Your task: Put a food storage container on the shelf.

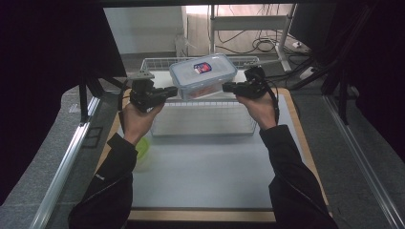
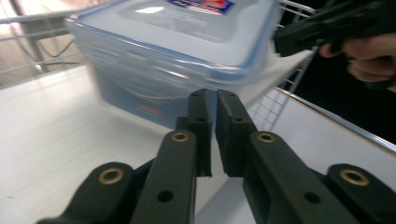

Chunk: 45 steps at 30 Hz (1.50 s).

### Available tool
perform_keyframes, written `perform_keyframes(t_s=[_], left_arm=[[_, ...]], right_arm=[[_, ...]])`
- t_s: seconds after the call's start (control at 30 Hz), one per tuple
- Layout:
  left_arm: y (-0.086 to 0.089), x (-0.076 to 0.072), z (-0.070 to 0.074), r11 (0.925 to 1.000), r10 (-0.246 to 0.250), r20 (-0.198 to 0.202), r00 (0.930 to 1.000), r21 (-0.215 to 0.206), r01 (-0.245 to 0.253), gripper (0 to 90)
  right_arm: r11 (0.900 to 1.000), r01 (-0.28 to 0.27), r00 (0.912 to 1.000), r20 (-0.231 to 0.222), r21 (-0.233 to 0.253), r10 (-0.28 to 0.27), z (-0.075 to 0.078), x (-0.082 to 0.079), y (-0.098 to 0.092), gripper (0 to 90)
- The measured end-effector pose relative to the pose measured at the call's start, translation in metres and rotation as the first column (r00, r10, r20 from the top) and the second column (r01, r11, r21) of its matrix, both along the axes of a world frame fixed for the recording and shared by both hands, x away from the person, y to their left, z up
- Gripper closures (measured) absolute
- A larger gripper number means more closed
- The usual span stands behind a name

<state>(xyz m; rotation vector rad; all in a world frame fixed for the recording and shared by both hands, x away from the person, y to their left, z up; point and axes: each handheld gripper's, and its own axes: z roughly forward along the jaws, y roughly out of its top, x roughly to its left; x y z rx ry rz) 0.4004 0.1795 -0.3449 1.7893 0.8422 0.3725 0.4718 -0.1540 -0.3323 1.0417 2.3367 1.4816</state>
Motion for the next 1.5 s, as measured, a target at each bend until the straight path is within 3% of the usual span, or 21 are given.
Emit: perform_keyframes(t_s=[0.13,0.27,0.4,0.77,0.83,0.93,1.17,1.5], left_arm=[[-0.012,-0.005,-0.004,0.9985,-0.045,-0.007,0.9990,0.031,0.045,88.0],[-0.027,0.007,-0.003,0.9967,-0.023,-0.003,0.9997,0.078,0.023,88.9],[-0.029,0.014,-0.001,0.9947,-0.008,0.000,1.0000,0.102,0.008,89.2],[-0.007,0.041,-0.005,0.9907,0.081,-0.041,0.9959,0.113,-0.076,89.1],[-0.003,0.044,-0.006,0.9938,0.062,-0.055,0.9966,0.096,-0.056,89.6],[-0.005,0.045,-0.006,0.9919,0.055,-0.052,0.9971,0.117,-0.048,89.6],[-0.003,0.034,-0.006,0.9948,0.040,-0.039,0.9984,0.095,-0.037,83.9],[-0.005,0.007,-0.014,0.9936,0.011,-0.011,0.9999,0.113,-0.009,60.1]], right_arm=[[1.000,0.004,1.0000,0.004,-0.004,-0.004,-0.002,0.001,0.003,81.3],[1.000,0.015,0.9999,0.000,-0.002,-0.015,-0.003,0.001,0.004,81.3],[1.000,0.022,0.9998,-0.002,0.007,-0.022,-0.003,0.002,0.003,80.9],[0.999,0.037,0.9993,0.003,0.020,-0.037,-0.005,0.004,0.005,82.1],[0.999,0.041,0.9991,0.003,0.019,-0.042,-0.005,0.004,0.006,82.3],[0.999,0.046,0.9989,0.003,0.020,-0.046,-0.005,0.004,0.006,82.4],[0.999,0.031,0.9994,0.014,0.027,-0.032,-0.006,-0.001,0.002,78.7],[1.000,-0.024,0.9983,0.054,0.006,0.023,-0.011,-0.025,0.001,63.0]])
